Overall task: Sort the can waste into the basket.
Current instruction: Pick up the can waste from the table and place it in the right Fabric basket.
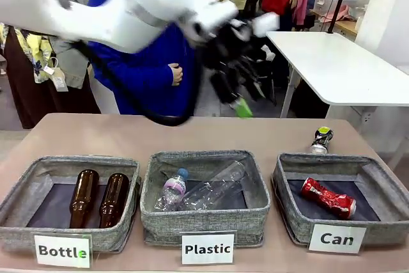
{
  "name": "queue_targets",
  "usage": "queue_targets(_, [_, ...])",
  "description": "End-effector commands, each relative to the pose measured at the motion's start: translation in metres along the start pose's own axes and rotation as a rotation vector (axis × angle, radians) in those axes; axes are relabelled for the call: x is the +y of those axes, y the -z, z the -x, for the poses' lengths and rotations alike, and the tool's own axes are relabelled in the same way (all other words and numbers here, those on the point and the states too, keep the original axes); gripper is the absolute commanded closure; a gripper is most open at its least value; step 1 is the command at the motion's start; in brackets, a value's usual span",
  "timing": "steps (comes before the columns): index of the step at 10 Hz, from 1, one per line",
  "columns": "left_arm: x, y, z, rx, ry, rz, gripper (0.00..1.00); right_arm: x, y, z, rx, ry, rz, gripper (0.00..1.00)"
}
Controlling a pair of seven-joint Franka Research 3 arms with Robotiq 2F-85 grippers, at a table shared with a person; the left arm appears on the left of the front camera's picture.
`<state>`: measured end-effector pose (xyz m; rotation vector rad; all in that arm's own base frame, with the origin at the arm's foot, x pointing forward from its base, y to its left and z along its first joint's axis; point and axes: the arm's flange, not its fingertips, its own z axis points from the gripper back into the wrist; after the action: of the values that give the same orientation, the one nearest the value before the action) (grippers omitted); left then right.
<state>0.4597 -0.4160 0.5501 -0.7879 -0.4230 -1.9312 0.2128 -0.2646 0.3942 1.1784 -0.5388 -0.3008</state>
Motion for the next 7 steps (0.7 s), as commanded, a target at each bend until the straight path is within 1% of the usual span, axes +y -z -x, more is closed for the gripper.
queue_targets(1, [-0.074,-0.064,0.053,-0.159,-0.119,-0.120,0.00,0.059,0.084,0.008,0.126,-0.043,0.028,0.00])
queue_targets(2, [-0.101,-0.104,0.087,-0.245,-0.234,-0.199,0.00,0.079,0.131,0.014,0.204,-0.066,0.038,0.00])
queue_targets(3, [-0.120,-0.134,0.118,-0.331,-0.306,-0.258,0.00,0.091,0.163,0.020,0.258,-0.081,0.035,0.00])
queue_targets(4, [-0.145,-0.166,0.156,-0.456,-0.423,-0.271,0.00,0.106,0.194,0.030,0.330,-0.083,0.007,0.00])
queue_targets(5, [-0.169,-0.193,0.197,-0.575,-0.502,-0.270,0.00,0.120,0.218,0.038,0.387,-0.086,-0.026,0.00])
queue_targets(6, [-0.198,-0.202,0.249,-0.733,-0.568,-0.212,0.00,0.128,0.235,0.046,0.469,-0.080,-0.051,0.00])
queue_targets(7, [-0.222,-0.197,0.291,-0.866,-0.616,-0.228,0.00,0.132,0.248,0.053,0.474,-0.084,-0.065,0.00])
